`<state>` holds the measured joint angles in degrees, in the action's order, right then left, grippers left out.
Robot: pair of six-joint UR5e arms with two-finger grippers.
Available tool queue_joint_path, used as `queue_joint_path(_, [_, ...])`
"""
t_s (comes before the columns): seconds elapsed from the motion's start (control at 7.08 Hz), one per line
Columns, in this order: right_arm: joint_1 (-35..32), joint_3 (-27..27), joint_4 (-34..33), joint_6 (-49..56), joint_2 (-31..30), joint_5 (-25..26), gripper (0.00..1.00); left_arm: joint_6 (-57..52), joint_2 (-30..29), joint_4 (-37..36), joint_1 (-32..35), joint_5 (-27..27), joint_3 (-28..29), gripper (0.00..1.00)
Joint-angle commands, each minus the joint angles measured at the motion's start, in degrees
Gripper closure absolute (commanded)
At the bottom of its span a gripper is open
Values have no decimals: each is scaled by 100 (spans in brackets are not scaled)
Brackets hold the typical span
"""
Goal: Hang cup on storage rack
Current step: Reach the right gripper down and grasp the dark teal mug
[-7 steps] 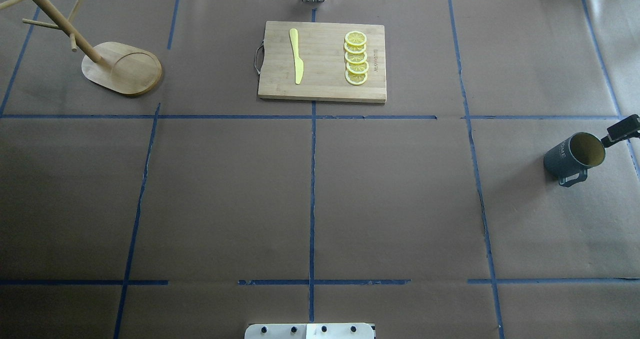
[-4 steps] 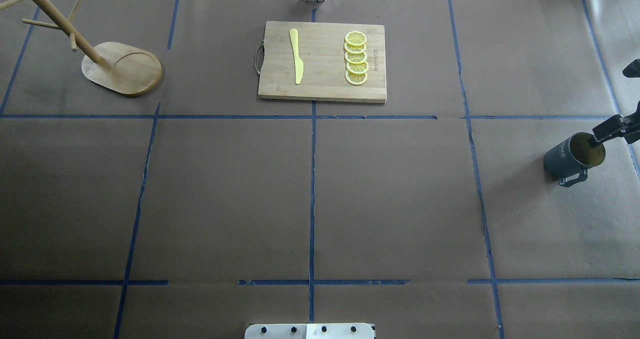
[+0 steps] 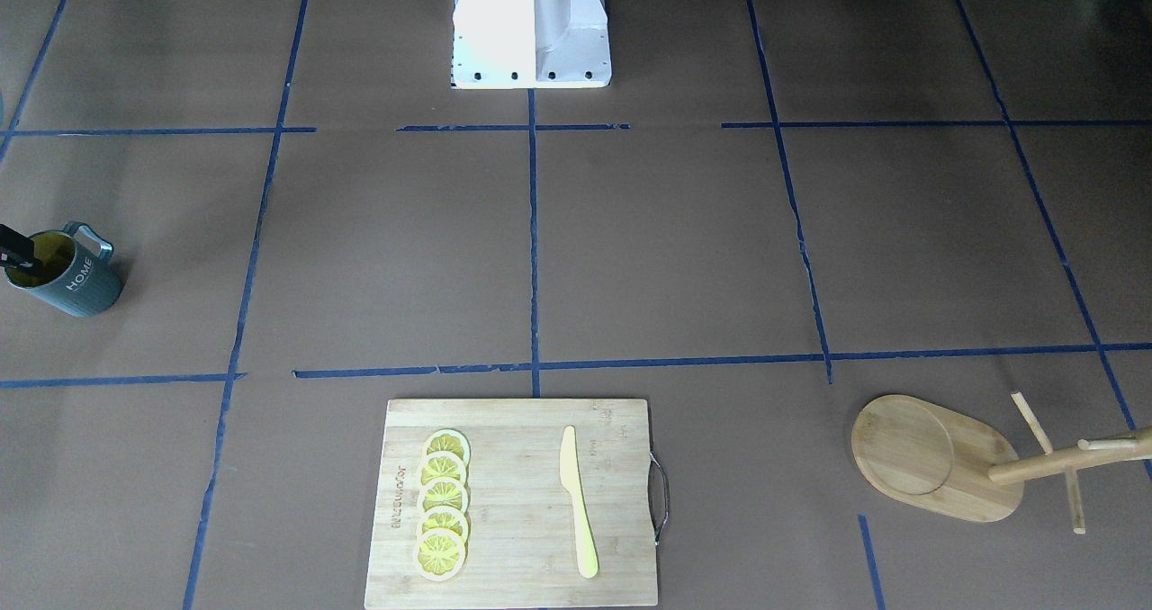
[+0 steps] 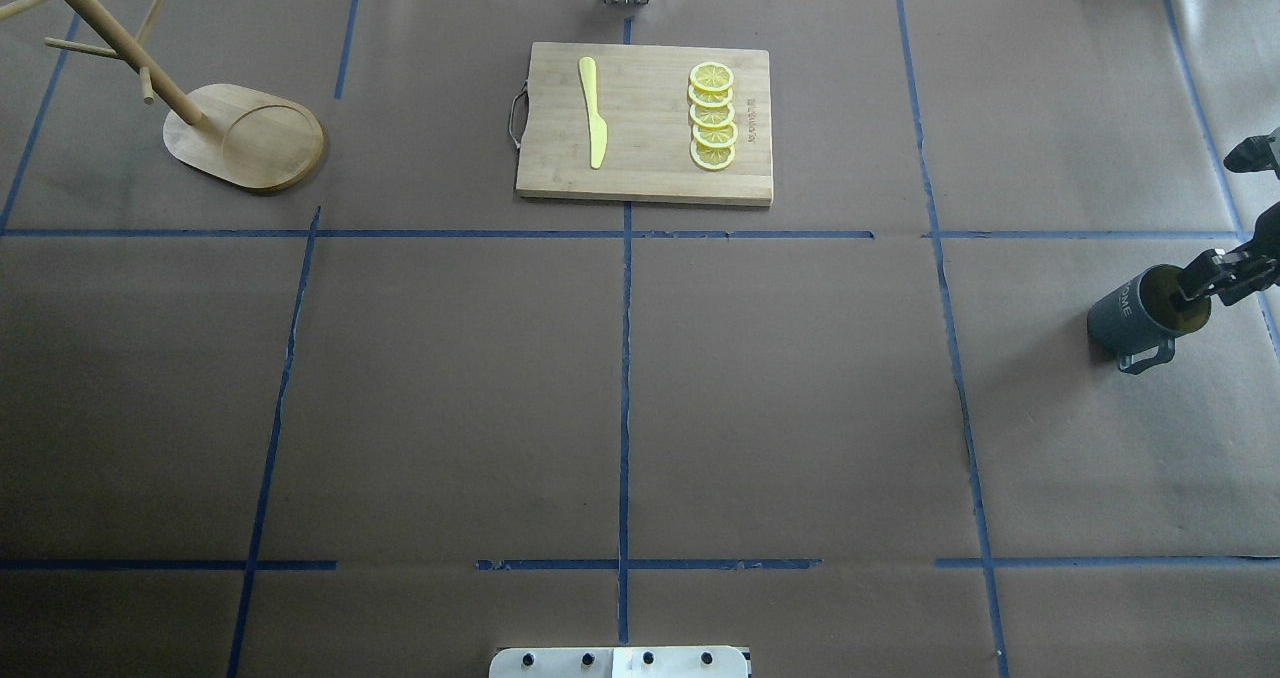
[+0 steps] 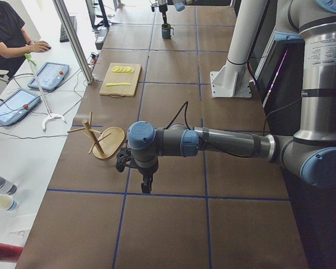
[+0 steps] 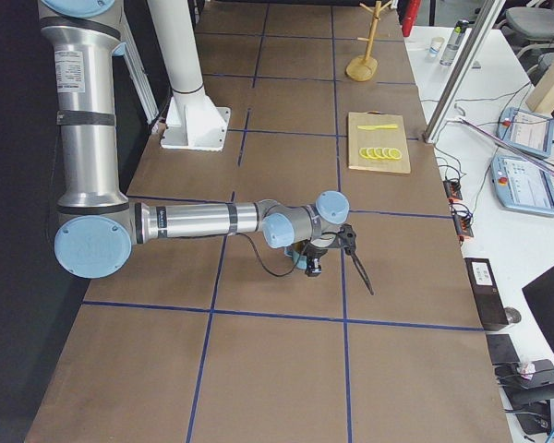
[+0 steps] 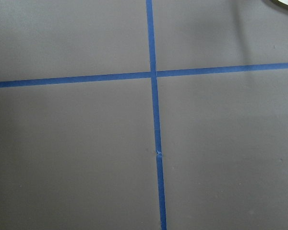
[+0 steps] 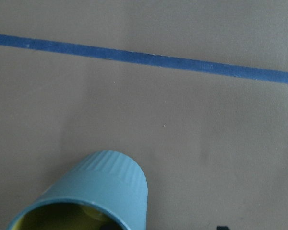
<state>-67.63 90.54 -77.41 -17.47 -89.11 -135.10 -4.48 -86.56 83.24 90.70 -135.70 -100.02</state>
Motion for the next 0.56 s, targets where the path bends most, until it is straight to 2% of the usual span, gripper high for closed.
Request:
queue_joint_path(0.0, [101, 86, -2, -72, 95, -59, 100, 0, -1, 8, 0, 0, 0, 0])
queue_joint_path(0.14, [101, 452, -11, -534, 95, -138, 100, 0, 7, 9, 0, 0, 0, 0])
queue_joint_path(0.28, [379, 1065, -29, -1530, 182, -226, 100, -17, 7, 17, 0, 0, -9, 0])
queue_joint_path(0.42, [678, 1428, -29, -2358, 296, -192, 100, -44, 7, 26, 0, 0, -9, 0])
